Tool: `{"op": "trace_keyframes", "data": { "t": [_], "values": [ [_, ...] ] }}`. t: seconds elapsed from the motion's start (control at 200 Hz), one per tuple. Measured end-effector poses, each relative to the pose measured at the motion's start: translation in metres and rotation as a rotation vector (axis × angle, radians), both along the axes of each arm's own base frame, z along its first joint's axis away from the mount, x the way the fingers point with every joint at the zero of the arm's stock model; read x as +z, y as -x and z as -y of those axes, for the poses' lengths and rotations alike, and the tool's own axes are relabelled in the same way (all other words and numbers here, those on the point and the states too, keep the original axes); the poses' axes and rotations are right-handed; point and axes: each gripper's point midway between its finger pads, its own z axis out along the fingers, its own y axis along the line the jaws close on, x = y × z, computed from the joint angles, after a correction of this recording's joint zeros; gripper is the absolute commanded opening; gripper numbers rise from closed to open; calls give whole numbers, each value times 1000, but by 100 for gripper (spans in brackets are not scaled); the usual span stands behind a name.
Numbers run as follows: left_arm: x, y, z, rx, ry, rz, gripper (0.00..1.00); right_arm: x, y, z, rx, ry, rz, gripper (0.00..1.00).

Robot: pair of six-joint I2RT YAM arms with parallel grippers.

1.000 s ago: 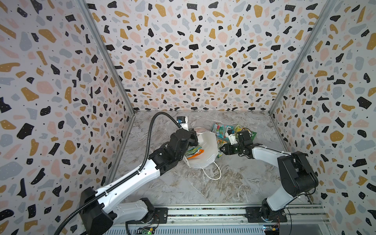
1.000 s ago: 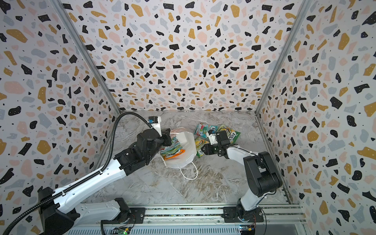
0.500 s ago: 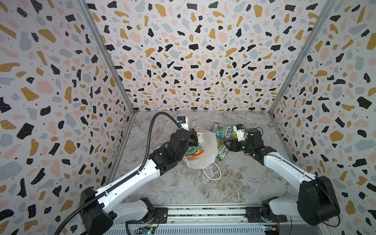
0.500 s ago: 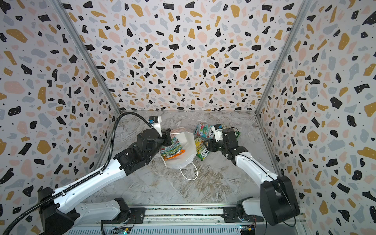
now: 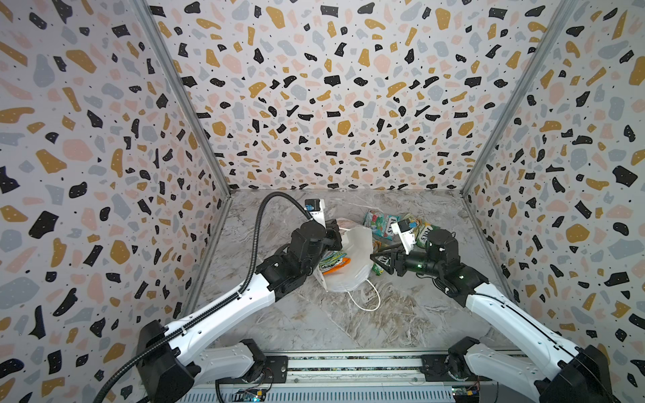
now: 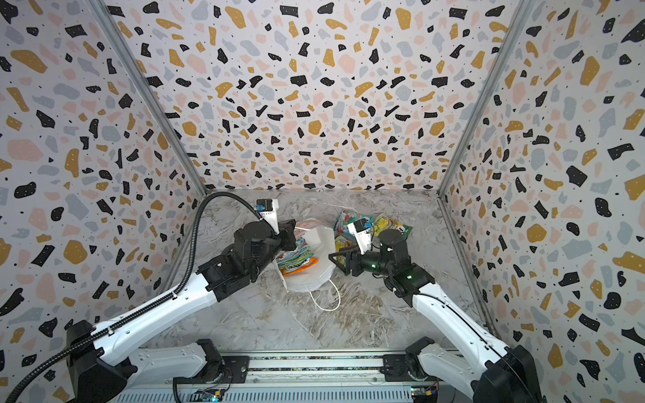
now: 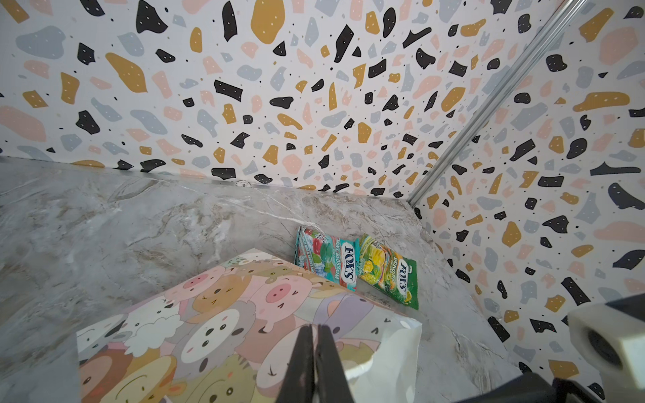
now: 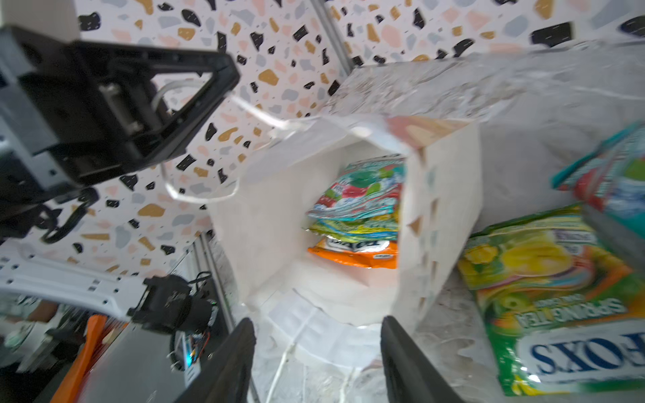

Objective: Take the snacks out of the paper bag
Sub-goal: 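Move the right gripper back to the bag opening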

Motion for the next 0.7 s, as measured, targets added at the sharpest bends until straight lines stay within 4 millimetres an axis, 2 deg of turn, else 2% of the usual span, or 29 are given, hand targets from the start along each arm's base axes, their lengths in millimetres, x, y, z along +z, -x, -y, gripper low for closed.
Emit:
{"op": "trace_keyframes", "data": {
  "t": [0.12, 0.22, 0.41, 0.546, 0.701],
  "values": [
    [3, 0, 2, -8, 15, 6, 0, -6, 19, -22, 97, 2, -17, 58],
    [4, 0, 2, -7, 26, 6, 0, -18, 23, -36, 138, 20, -49, 56],
    [4, 0, 2, -3, 36, 3, 0, -49, 22, -56, 178, 65, -114, 55],
    [4, -1, -1, 16, 35, 4, 0, -71, 17, -63, 175, 107, -154, 54],
    [6, -2, -8, 50, 29, 10, 0, -87, 5, -67, 159, 145, -168, 54]
  ]
}}
